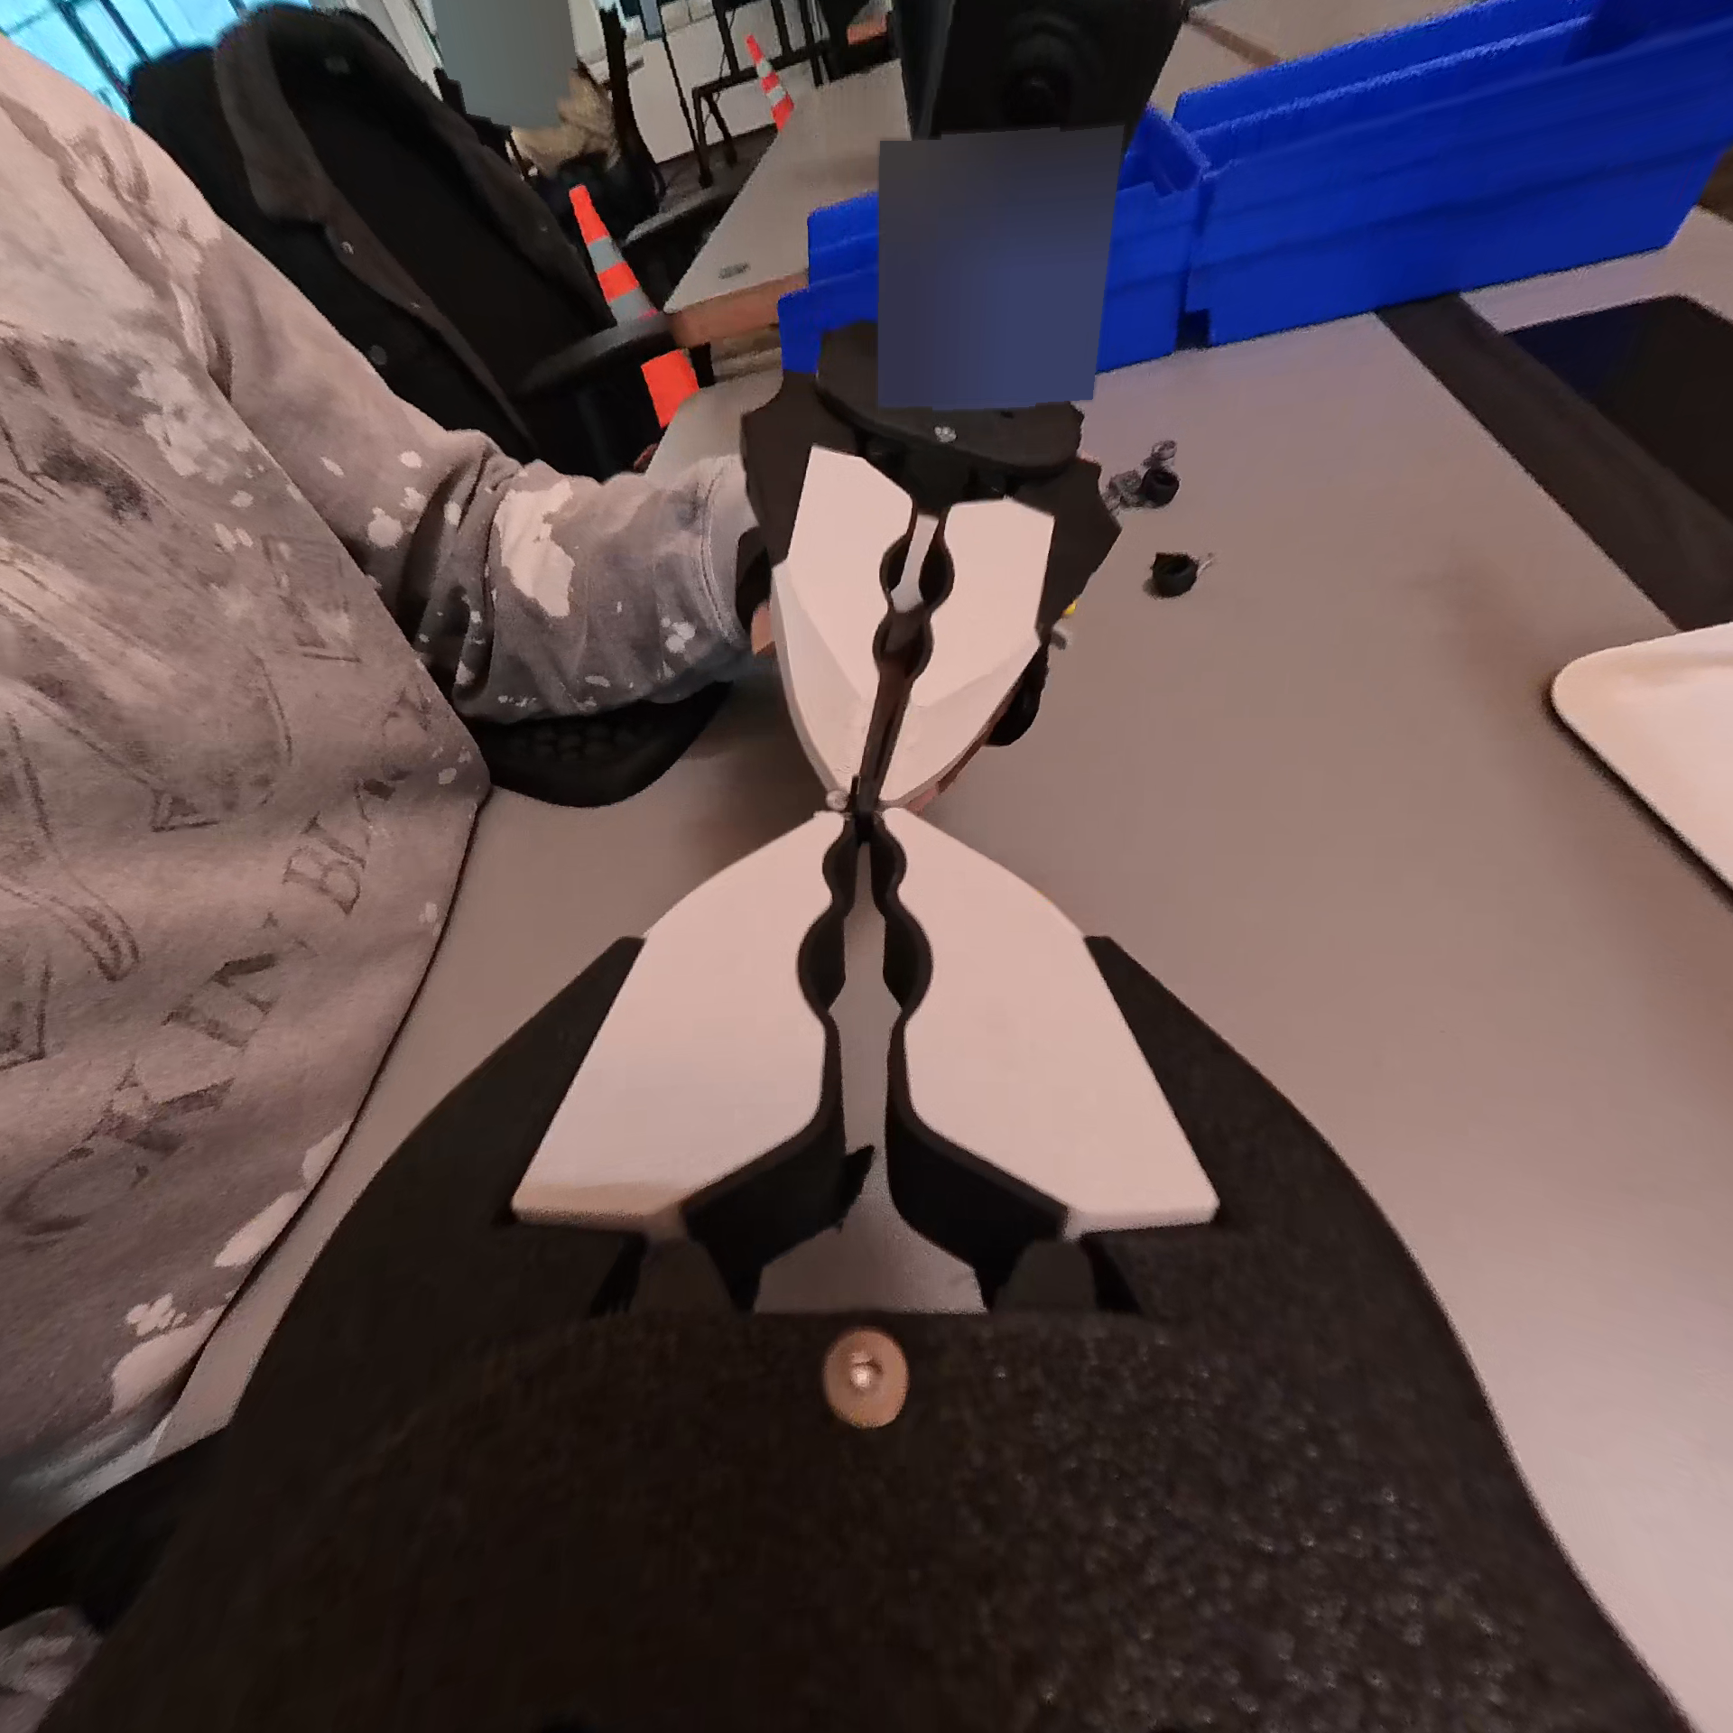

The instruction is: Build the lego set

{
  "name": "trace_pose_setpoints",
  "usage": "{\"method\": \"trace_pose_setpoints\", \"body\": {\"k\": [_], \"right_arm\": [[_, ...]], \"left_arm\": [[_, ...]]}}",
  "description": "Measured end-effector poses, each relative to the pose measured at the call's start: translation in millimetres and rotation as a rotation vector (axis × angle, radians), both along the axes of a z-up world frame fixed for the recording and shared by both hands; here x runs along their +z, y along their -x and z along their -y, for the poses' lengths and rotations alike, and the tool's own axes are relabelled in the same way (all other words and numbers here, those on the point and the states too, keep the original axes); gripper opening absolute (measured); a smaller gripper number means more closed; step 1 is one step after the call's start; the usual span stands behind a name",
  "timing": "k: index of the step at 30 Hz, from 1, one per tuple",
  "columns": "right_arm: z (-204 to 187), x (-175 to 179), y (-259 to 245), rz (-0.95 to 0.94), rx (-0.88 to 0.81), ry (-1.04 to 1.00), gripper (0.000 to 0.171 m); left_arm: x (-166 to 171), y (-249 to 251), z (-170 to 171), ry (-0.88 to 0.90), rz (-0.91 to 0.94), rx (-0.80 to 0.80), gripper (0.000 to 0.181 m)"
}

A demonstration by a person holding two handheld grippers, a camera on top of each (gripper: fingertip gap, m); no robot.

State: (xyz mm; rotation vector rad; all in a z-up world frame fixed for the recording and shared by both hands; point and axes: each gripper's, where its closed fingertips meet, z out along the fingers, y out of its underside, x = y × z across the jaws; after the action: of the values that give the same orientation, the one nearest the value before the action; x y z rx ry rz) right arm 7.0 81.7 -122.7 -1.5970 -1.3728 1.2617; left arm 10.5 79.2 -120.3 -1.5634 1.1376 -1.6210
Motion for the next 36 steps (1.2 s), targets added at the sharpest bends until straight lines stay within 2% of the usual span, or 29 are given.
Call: {"method": "trace_pose_setpoints", "body": {"k": [10,16,21,24,26,32,36], "right_arm": [[-17,26,3,-0.153,-0.099,-0.032,0.011],[-15,35,11,-0.19,-0.106,-0.052,0.003],[-15,31,9,-0.13,-0.105,-0.029,0.002],[-13,19,5,-0.024,-0.108,-0.041,0.001],[-11,11,2,0.059,-0.108,-0.063,0.001],[-7,-7,4,0.247,-0.117,-0.137,0.001],[-8,0,3,0.213,-0.122,-0.138,0.001]], "left_arm": [[29,6,-14,0.104,0.212,0.057,0.001],[38,8,-16,0.155,0.29,0.06,0.002],[34,5,-14,0.08,0.23,0.084,0.002],[28,4,-14,0.007,0.148,0.105,0.019],[22,3,-12,-0.071,0.068,0.112,0.022],[1,-5,-6,-0.217,-0.119,0.122,0.011],[10,-6,-5,-0.169,-0.054,0.117,0.009]]}}
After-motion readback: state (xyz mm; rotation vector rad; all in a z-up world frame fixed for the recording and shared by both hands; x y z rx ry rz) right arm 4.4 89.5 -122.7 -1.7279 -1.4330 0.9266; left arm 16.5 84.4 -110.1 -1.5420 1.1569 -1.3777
